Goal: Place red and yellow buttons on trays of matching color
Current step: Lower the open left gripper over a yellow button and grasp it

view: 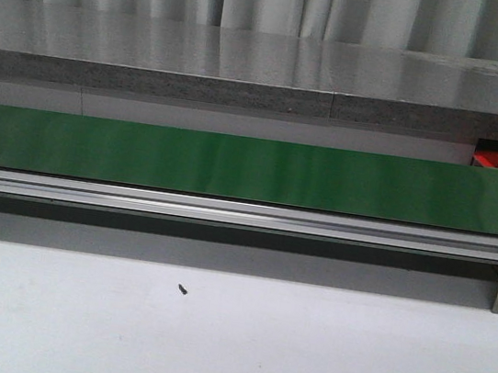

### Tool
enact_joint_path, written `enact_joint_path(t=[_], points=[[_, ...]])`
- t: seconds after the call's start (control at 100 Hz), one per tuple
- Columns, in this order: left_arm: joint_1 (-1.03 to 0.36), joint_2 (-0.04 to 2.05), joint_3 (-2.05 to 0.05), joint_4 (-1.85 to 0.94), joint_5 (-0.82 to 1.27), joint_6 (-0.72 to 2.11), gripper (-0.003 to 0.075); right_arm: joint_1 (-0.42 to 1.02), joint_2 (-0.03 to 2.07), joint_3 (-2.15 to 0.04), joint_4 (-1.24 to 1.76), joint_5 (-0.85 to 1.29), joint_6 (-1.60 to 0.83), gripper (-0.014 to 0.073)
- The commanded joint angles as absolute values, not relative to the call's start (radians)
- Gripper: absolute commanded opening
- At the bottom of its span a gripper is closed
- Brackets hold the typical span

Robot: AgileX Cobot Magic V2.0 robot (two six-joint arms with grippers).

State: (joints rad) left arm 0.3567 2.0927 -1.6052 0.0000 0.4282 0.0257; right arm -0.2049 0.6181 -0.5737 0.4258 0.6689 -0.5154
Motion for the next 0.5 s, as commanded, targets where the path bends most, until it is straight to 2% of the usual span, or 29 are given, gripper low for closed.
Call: enact_joint_path(t=[0.0, 0.49], points=[[0.359, 2.049, -1.638, -0.006, 0.362, 0.014, 0.0483, -0.204, 0.616, -0.598, 0.453, 0.618, -0.521, -0.0096], [0.359, 2.083, -1.638, -0.006, 0.323, 0.014, 0.0483, -0.204, 0.616, -0.598, 0.453, 0.618, -0.521, -0.0096]])
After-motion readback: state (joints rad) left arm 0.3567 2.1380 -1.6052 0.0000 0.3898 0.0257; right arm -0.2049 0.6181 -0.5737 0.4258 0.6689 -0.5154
